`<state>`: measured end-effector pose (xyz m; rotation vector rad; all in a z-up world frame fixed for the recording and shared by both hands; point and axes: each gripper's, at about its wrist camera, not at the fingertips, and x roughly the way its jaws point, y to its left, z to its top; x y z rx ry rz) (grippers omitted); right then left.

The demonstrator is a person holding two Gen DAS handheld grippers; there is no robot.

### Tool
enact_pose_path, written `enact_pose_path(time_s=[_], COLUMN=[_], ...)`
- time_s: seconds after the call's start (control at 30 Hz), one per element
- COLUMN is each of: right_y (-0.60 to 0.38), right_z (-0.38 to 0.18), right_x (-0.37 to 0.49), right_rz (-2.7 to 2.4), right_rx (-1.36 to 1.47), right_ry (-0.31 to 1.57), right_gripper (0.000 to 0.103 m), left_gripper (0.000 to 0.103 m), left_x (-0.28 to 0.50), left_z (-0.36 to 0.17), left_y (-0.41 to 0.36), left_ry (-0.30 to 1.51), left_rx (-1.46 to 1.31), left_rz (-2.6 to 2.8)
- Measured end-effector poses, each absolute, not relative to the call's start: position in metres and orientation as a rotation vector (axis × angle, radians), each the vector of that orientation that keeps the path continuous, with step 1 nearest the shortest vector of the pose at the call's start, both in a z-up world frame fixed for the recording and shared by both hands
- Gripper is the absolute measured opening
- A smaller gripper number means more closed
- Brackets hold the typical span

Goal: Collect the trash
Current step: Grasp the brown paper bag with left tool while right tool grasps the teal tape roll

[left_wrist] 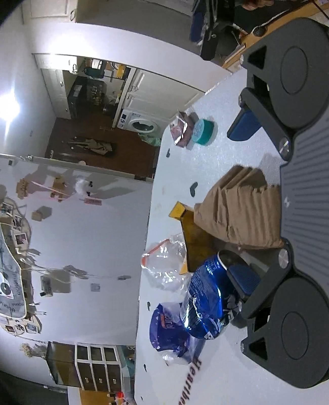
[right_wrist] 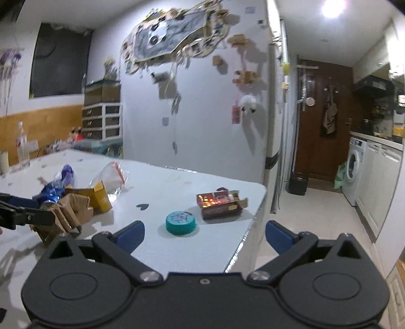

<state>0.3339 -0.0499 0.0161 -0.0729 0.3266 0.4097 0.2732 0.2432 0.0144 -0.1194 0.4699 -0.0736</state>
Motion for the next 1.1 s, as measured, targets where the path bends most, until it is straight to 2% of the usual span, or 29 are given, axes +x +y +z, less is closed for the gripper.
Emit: enact_pose_path(time_s=[0.1, 0.53, 0.67, 0.8, 0.93, 0.97, 1.0, 1.1], right_y=[-0.04, 0.008, 0.026, 0.038, 0.035, 0.034, 0.035, 0.038], right_z=[0.017, 0.003, -0.004, -0.012, -0.018, -0.019, -0.02, -0.019], right_x=[0.35, 0.413, 0.429, 0.444, 0.458, 0.46, 0.46, 0.452], right_rz=[0.419, 0.481, 0.509, 0.49, 0.499, 0.501, 0.509, 0.495], right_rx=[-0.108, -0.209, -0.242, -0.305, -0.227, -0.207, -0.204, -0.239], right_ry=[0.346, 0.466, 0.505, 0.533, 0.571, 0.573, 0.572, 0.548], right_gripper=[0.097, 0.09, 0.084, 0.073, 0.064, 0.06, 0.048, 0.048], left_gripper=[0.101, 0.077, 0.073, 0.072, 0.071, 0.071, 0.071, 0.069], left_x=[0.281, 0.294, 0.289, 0.281, 0.28, 0.28, 0.28, 0.279], left_z=[0.009, -0.008, -0.007, -0.01, -0.008, -0.007, -0.007, -0.006], left_y=[0.246, 0.263, 0.268, 0.273, 0.272, 0.271, 0.27, 0.269], left_ry=[0.476, 0.553, 0.532, 0.526, 0.521, 0.519, 0.517, 0.512], left_rx=[-0.142, -0.262, -0.304, -0.382, -0.378, -0.371, -0.368, -0.358], left_rz=[-0.08, -0.067, -0.078, -0.11, -0.097, -0.098, -0.1, -0.1])
